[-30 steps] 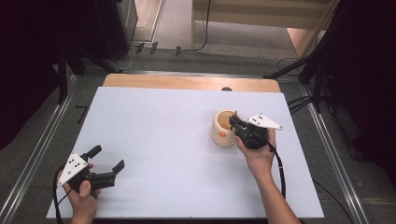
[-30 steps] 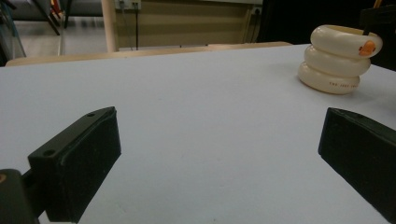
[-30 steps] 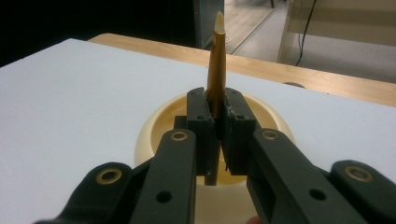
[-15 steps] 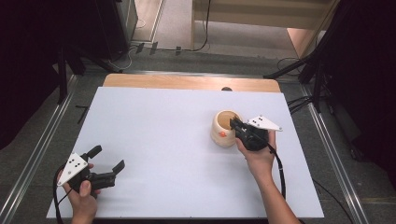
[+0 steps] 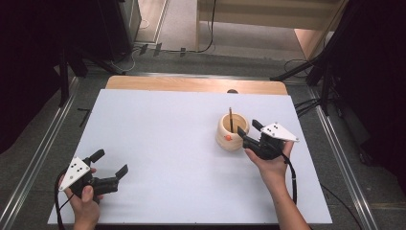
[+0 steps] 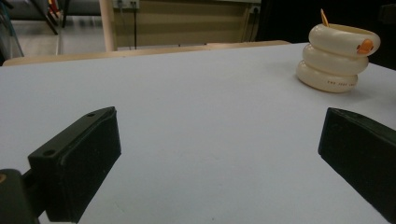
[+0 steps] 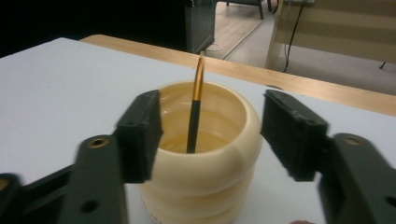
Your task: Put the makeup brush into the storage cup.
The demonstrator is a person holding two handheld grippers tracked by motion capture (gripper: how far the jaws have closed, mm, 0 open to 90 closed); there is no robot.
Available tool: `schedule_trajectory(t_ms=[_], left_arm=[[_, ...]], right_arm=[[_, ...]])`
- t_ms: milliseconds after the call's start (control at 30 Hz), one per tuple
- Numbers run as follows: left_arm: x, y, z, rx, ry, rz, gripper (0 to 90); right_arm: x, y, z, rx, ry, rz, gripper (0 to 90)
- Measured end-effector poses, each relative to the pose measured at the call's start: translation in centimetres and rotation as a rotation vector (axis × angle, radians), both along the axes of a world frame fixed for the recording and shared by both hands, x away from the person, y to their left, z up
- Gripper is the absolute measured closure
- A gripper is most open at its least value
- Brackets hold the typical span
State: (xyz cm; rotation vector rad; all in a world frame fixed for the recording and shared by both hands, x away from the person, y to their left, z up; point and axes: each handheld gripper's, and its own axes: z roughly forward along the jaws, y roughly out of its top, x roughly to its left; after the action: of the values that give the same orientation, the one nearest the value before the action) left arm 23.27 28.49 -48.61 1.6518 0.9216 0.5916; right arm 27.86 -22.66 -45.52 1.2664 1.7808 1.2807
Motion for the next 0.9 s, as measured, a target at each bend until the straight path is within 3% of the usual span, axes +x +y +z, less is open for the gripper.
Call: schedule_trajectory(t_ms=[67, 100, 433, 700, 900], left_arm=[[0.0, 0.0, 0.0, 0.0, 0.0, 0.001, 0.0], [0.0, 0.0, 0.0, 0.001, 0.001, 0.002, 0.0], [0.0, -0.1, 0.0, 0.007, -0.002, -0.007, 0.0], [0.0, -0.1, 0.0, 0.008, -0.001, -0.007, 0.0], [0.0, -0.1, 0.0, 0.002, -0.001, -0.005, 0.0]], right_arm=[[-0.4, -0.5, -0.1, 0.023, -0.006, -0.011, 27.4], [-0.8, -0.9, -0.1, 0.034, -0.011, -0.027, 18.7], [-2.7, -2.4, -0.9, 0.053, -0.014, -0.003, 1.0], [-3.9, -3.1, -2.4, 0.043, -0.014, 0.036, 0.0], [-4.7, -3.6, -3.2, 0.039, -0.023, 0.025, 0.0]])
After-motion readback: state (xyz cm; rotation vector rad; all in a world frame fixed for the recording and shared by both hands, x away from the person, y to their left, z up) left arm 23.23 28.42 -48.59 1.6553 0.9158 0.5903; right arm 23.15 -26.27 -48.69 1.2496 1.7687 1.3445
